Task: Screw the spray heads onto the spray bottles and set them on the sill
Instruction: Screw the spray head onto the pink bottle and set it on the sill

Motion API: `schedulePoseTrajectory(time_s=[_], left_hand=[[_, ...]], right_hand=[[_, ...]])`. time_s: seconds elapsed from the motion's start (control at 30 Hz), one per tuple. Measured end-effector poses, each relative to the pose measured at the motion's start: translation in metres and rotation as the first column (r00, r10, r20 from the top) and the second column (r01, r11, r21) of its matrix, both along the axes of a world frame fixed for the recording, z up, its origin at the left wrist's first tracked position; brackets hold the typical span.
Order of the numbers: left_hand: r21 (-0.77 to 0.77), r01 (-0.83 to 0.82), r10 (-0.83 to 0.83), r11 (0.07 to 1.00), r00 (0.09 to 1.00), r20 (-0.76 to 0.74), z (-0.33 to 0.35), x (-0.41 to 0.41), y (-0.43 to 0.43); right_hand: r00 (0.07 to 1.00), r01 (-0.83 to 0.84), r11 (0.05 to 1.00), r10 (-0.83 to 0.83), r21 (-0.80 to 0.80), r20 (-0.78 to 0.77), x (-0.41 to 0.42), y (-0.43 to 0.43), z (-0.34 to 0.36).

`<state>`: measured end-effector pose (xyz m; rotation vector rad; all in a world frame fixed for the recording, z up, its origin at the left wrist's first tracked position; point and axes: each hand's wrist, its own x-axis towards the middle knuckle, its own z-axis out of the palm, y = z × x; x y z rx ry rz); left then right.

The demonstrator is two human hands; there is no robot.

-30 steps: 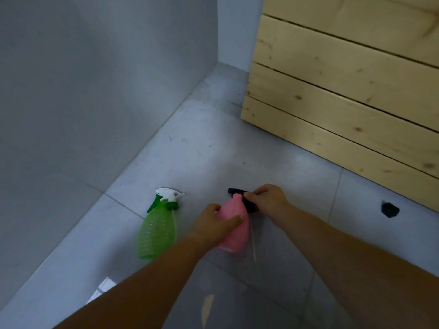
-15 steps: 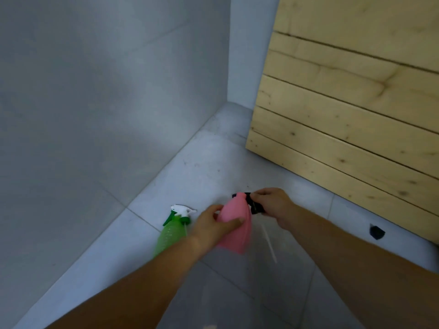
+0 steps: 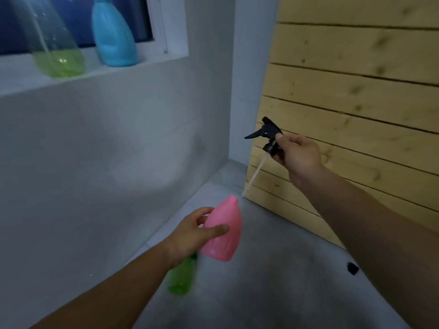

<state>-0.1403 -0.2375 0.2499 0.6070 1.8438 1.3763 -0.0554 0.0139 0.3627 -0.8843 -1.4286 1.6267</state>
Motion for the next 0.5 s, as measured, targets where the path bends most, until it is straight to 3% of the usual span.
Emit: schedulePoseTrajectory(time_s=[0.5], left_hand=[[0.097,0.076,-0.060,0.992,0.985,-0.160,0.082,0.027,-0.041]], right_hand=[[0.959,0.009,0.994,-0.039,-0.106,-0.282,0.056,-0.053,0.066]])
